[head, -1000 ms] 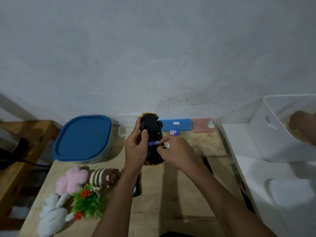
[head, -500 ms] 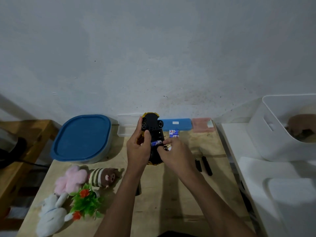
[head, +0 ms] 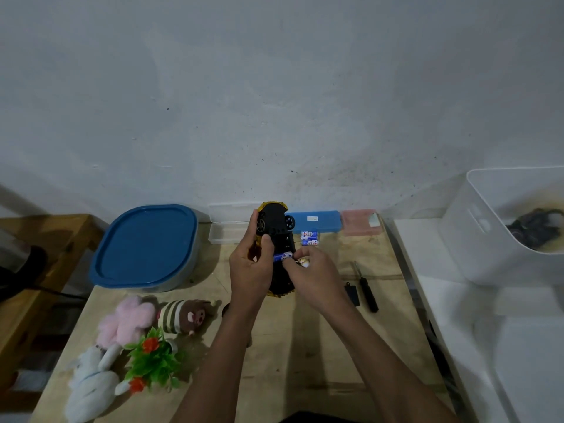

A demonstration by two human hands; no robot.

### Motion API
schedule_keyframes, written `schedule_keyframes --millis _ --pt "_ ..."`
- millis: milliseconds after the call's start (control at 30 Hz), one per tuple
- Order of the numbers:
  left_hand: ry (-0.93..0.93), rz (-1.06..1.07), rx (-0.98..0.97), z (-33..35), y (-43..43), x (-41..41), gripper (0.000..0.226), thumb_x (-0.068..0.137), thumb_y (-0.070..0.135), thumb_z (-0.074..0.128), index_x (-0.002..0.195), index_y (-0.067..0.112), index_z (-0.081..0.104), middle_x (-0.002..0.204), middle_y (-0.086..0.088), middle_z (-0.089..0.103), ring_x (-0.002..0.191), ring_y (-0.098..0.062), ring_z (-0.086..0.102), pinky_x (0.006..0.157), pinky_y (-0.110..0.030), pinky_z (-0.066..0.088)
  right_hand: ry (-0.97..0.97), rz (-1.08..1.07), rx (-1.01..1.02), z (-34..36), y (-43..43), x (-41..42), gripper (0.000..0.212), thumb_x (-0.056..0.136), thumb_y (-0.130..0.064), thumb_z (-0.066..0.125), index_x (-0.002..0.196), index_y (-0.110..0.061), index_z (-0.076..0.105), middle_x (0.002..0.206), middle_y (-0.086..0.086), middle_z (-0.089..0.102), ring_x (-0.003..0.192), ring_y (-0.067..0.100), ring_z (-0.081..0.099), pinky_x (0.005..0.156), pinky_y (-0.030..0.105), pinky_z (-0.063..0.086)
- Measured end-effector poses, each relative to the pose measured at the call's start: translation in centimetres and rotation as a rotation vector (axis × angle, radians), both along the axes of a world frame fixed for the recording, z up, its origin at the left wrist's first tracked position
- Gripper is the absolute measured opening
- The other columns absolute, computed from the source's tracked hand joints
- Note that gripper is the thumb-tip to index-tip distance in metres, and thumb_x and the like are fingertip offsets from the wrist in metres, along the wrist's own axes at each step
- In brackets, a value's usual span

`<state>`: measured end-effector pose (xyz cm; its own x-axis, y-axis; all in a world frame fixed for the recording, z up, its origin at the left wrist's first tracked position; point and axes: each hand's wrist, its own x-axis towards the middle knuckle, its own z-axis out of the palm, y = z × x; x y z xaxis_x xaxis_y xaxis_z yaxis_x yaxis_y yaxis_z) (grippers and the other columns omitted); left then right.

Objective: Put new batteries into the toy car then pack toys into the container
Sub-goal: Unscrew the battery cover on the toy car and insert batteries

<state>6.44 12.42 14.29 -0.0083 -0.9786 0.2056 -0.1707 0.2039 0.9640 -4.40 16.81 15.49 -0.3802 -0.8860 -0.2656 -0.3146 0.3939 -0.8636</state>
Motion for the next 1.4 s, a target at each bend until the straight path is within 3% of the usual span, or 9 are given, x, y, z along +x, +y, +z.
schedule_keyframes --millis 200,300,500,600,700,833,1067,1267,1400 --pt "0.077 -0.005 0.046 -0.2 -0.5 0.3 0.051 0.102 0.01 0.048 0.146 0.035 0.041 0.111 -0.01 0.073 0.082 0.001 0.065 0.075 -0.013 0.052 -0.127 0.035 -0.039 0.4 0.0 -0.9 0.006 0.087 -0.027 0.062 0.086 -0.024 0.057 0.078 -0.004 0.064 0.07 0.011 0.063 0.065 0.032 0.051" --pt "0.135 -0.006 0.09 0.0 -0.7 0.4 0.049 0.103 0.01 0.048 0.145 0.035 0.041 0.108 -0.011 0.071 0.077 0.005 0.063 0.071 -0.014 0.052 -0.116 0.069 -0.08 0.1 0.0 -1.4 0.014 0.082 -0.03 0.067 0.083 -0.029 0.053 0.078 -0.006 0.065 0.066 0.014 0.064 0.064 0.035 0.052" --pt "0.261 0.026 0.213 0.4 -1.1 0.8 0.046 0.102 0.015 0.051 0.138 0.044 0.047 0.107 0.005 0.074 0.091 -0.016 0.069 0.09 -0.049 0.057 -0.107 0.104 -0.181 -1.0 0.2 -2.4 0.043 0.064 -0.067 0.07 0.102 -0.049 0.064 0.098 -0.013 0.069 0.086 0.009 0.07 0.079 0.043 0.059" --pt "0.268 0.017 0.232 0.6 -1.0 0.7 0.046 0.102 0.015 0.051 0.139 0.042 0.047 0.103 0.012 0.075 0.094 -0.018 0.069 0.091 -0.054 0.056 -0.196 0.077 -0.231 -1.2 0.2 -2.4 0.041 0.066 -0.058 0.078 0.102 -0.04 0.071 0.083 -0.004 0.071 0.08 0.015 0.071 0.078 0.048 0.059" --pt "0.278 0.013 0.251 0.7 -1.0 0.6 0.046 0.102 0.016 0.051 0.14 0.042 0.047 0.096 0.018 0.076 0.095 -0.021 0.07 0.091 -0.055 0.056 -0.217 0.062 -0.269 -1.1 0.3 -2.2 0.046 0.067 -0.054 0.079 0.106 -0.03 0.073 0.065 -0.012 0.064 0.068 0.008 0.064 0.077 0.05 0.059" --pt "0.267 0.03 0.259 0.8 -1.2 0.5 0.046 0.102 0.017 0.052 0.141 0.041 0.049 0.089 0.02 0.076 0.091 -0.022 0.068 0.09 -0.057 0.056 -0.207 0.025 -0.297 -1.0 0.3 -1.9 0.059 0.06 -0.067 0.074 0.105 -0.029 0.074 0.08 -0.016 0.071 0.081 0.006 0.068 0.081 0.044 0.059" --pt "0.294 -0.001 0.274 0.3 -0.6 0.3 0.046 0.102 0.016 0.05 0.141 0.04 0.047 0.084 0.02 0.076 0.087 -0.02 0.068 0.081 -0.041 0.06 -0.175 0.011 -0.312 -1.2 0.7 -2.2 0.019 0.075 -0.034 0.081 0.091 -0.033 0.072 0.09 0.003 0.069 0.086 0.018 0.067 0.076 0.041 0.06" --pt "0.294 -0.047 0.296 0.1 -0.6 0.2 0.045 0.102 0.018 0.051 0.143 0.039 0.049 0.093 0.016 0.076 0.095 -0.022 0.069 0.09 -0.046 0.058 -0.342 0.069 -0.374 0.2 0.8 -2.5 0.016 0.076 -0.015 0.082 0.087 -0.011 0.071 0.09 0.002 0.073 0.085 0.014 0.072 0.07 0.032 0.061" --pt "0.317 -0.07 0.3 0.2 -0.6 0.1 0.046 0.102 0.019 0.051 0.144 0.039 0.048 0.102 0.017 0.076 0.102 -0.022 0.071 0.091 -0.046 0.058 -0.39 -0.012 -0.39 0.9 0.8 -1.9 0.014 0.076 -0.015 0.082 0.08 -0.016 0.069 0.082 0.001 0.072 0.076 0.01 0.071 0.062 0.023 0.056"
